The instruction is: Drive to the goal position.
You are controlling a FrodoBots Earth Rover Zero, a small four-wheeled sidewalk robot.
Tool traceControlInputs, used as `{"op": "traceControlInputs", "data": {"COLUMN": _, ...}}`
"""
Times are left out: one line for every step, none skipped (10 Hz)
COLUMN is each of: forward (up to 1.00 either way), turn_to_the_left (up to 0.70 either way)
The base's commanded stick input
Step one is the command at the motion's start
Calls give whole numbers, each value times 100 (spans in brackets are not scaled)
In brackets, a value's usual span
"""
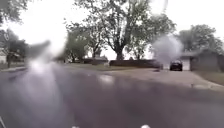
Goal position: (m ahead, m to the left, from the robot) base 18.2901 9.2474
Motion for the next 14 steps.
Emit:
{"op": "traceControlInputs", "data": {"forward": 70, "turn_to_the_left": 0}}
{"op": "traceControlInputs", "data": {"forward": 70, "turn_to_the_left": 0}}
{"op": "traceControlInputs", "data": {"forward": 70, "turn_to_the_left": 0}}
{"op": "traceControlInputs", "data": {"forward": 70, "turn_to_the_left": 0}}
{"op": "traceControlInputs", "data": {"forward": 70, "turn_to_the_left": 0}}
{"op": "traceControlInputs", "data": {"forward": 70, "turn_to_the_left": 0}}
{"op": "traceControlInputs", "data": {"forward": 70, "turn_to_the_left": 0}}
{"op": "traceControlInputs", "data": {"forward": 70, "turn_to_the_left": 0}}
{"op": "traceControlInputs", "data": {"forward": 70, "turn_to_the_left": 0}}
{"op": "traceControlInputs", "data": {"forward": 70, "turn_to_the_left": 0}}
{"op": "traceControlInputs", "data": {"forward": 70, "turn_to_the_left": 0}}
{"op": "traceControlInputs", "data": {"forward": 70, "turn_to_the_left": 0}}
{"op": "traceControlInputs", "data": {"forward": 70, "turn_to_the_left": 0}}
{"op": "traceControlInputs", "data": {"forward": 70, "turn_to_the_left": 0}}
